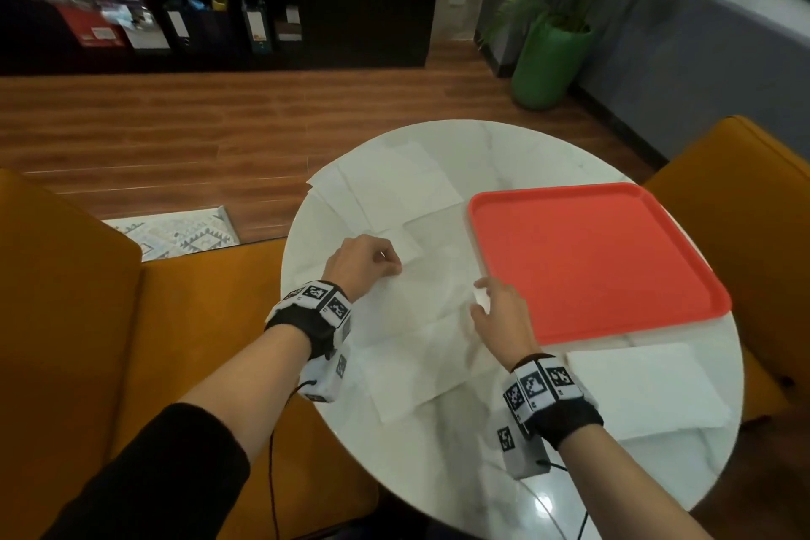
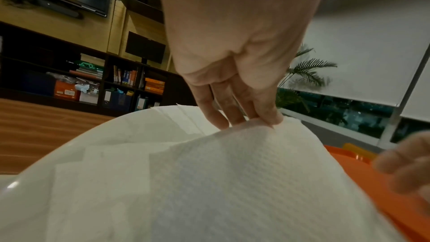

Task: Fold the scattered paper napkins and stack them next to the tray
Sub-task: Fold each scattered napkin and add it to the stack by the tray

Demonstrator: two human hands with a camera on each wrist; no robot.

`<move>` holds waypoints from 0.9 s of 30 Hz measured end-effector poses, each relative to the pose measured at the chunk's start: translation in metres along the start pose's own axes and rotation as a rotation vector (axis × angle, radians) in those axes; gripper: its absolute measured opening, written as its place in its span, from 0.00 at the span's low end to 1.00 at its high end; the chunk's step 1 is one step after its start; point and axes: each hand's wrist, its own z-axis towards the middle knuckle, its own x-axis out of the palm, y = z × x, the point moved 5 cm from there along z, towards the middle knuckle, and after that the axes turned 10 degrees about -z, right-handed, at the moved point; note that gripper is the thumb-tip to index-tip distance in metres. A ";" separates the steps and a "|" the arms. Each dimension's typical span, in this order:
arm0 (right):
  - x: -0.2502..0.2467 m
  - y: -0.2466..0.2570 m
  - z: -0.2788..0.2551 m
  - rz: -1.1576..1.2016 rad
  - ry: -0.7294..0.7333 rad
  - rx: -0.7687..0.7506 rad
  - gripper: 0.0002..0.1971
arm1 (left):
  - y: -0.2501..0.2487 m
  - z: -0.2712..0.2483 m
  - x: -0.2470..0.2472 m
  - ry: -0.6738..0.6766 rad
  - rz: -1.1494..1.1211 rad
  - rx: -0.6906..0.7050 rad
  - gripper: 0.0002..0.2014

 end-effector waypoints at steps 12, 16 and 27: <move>-0.030 0.016 0.042 0.301 0.004 -0.063 0.06 | -0.016 -0.009 0.007 0.162 -0.060 0.133 0.10; -0.032 0.013 0.039 0.305 -0.019 -0.077 0.06 | -0.007 -0.006 0.006 0.139 -0.092 0.089 0.11; -0.052 0.036 0.021 0.261 -0.087 -0.321 0.03 | -0.032 -0.001 0.022 0.183 0.016 0.326 0.25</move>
